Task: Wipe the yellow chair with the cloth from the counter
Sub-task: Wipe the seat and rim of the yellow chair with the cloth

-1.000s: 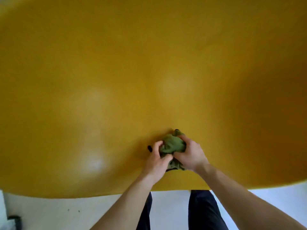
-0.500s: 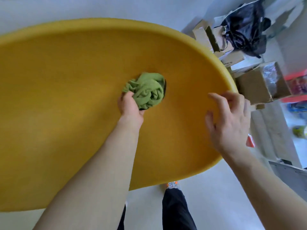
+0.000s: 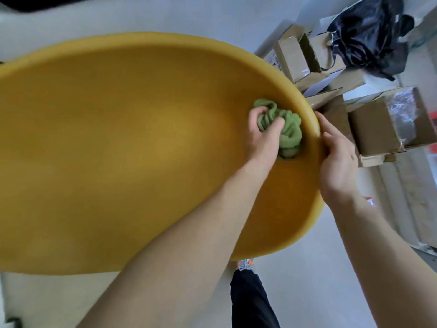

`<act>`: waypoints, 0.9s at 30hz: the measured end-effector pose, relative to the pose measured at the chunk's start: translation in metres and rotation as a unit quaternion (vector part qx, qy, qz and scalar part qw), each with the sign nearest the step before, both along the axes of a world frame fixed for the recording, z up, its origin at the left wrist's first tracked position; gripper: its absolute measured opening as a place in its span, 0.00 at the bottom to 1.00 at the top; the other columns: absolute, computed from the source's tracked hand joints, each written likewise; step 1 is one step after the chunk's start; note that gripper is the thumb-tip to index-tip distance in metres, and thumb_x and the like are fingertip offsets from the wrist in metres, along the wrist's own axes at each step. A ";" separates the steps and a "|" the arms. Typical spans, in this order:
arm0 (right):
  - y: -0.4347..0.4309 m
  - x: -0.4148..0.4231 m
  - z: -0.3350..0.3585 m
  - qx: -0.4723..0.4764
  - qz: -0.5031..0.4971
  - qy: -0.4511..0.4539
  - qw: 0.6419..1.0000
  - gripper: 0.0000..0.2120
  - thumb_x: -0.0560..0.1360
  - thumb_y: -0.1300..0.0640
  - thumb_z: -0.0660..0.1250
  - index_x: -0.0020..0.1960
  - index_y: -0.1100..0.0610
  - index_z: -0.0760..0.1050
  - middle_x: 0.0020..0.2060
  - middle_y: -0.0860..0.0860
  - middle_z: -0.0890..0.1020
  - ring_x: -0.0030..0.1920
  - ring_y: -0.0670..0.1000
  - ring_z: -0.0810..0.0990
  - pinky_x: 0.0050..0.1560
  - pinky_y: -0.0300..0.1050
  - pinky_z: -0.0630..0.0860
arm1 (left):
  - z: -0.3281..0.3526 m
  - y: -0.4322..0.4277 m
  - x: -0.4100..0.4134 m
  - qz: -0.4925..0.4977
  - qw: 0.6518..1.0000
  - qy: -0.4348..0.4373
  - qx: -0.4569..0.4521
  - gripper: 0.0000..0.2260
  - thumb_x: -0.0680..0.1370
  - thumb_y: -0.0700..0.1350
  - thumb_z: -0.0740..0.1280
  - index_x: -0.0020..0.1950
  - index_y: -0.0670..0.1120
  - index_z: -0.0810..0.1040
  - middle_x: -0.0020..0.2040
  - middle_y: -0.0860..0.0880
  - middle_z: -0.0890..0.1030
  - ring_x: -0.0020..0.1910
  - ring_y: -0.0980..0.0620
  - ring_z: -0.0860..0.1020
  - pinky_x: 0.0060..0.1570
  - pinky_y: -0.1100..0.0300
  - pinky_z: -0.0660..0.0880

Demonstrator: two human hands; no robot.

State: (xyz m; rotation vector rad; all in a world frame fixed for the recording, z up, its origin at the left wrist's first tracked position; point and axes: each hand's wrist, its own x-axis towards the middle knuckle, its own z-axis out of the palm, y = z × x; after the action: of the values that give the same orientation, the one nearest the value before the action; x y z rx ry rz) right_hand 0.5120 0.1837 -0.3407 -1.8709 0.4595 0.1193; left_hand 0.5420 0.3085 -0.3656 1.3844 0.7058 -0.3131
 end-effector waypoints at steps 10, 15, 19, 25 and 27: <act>0.000 0.000 -0.002 0.039 -0.011 0.038 0.998 0.24 0.80 0.63 0.54 0.70 0.49 0.75 0.66 0.39 0.76 0.65 0.31 0.71 0.68 0.30 0.65 | 0.013 -0.008 0.037 0.151 0.985 -0.017 -0.082 0.15 0.77 0.54 0.71 0.60 0.57 0.72 0.59 0.47 0.79 0.57 0.44 0.79 0.58 0.46 0.78; 0.002 -0.004 -0.005 -0.018 -0.007 0.023 1.000 0.24 0.79 0.56 0.54 0.73 0.46 0.71 0.68 0.39 0.75 0.69 0.38 0.70 0.73 0.45 0.65 | -0.054 -0.041 -0.075 -0.075 0.995 0.033 0.051 0.14 0.76 0.47 0.69 0.61 0.50 0.75 0.60 0.46 0.79 0.58 0.47 0.78 0.65 0.47 0.74; 0.010 -0.011 -0.008 -0.133 0.032 -0.013 0.990 0.25 0.80 0.52 0.54 0.77 0.47 0.64 0.72 0.43 0.72 0.66 0.40 0.67 0.65 0.38 0.60 | -0.086 -0.022 -0.138 -0.160 0.972 0.146 0.092 0.16 0.80 0.44 0.66 0.68 0.46 0.72 0.66 0.42 0.75 0.63 0.42 0.74 0.63 0.58 0.68; 0.016 -0.011 -0.018 -0.237 0.032 -0.037 0.970 0.27 0.80 0.51 0.54 0.79 0.48 0.61 0.72 0.48 0.71 0.70 0.49 0.69 0.64 0.47 0.66 | -0.042 -0.004 0.032 0.146 0.986 0.061 -0.050 0.25 0.80 0.48 0.67 0.76 0.50 0.64 0.70 0.41 0.73 0.65 0.39 0.75 0.66 0.42 0.72; 0.017 -0.012 -0.017 -0.248 0.031 -0.042 0.967 0.27 0.80 0.50 0.54 0.79 0.48 0.60 0.71 0.47 0.72 0.68 0.50 0.71 0.63 0.49 0.68 | -0.036 0.021 0.071 0.211 0.977 0.024 -0.002 0.24 0.80 0.48 0.68 0.74 0.49 0.66 0.68 0.41 0.75 0.61 0.39 0.77 0.64 0.44 0.75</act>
State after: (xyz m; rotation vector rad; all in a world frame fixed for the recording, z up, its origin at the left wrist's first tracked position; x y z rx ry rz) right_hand 0.4996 0.2003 -0.3575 -2.3717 0.3946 -0.0388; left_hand 0.6129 0.3292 -0.4019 1.1893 1.0166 -0.0111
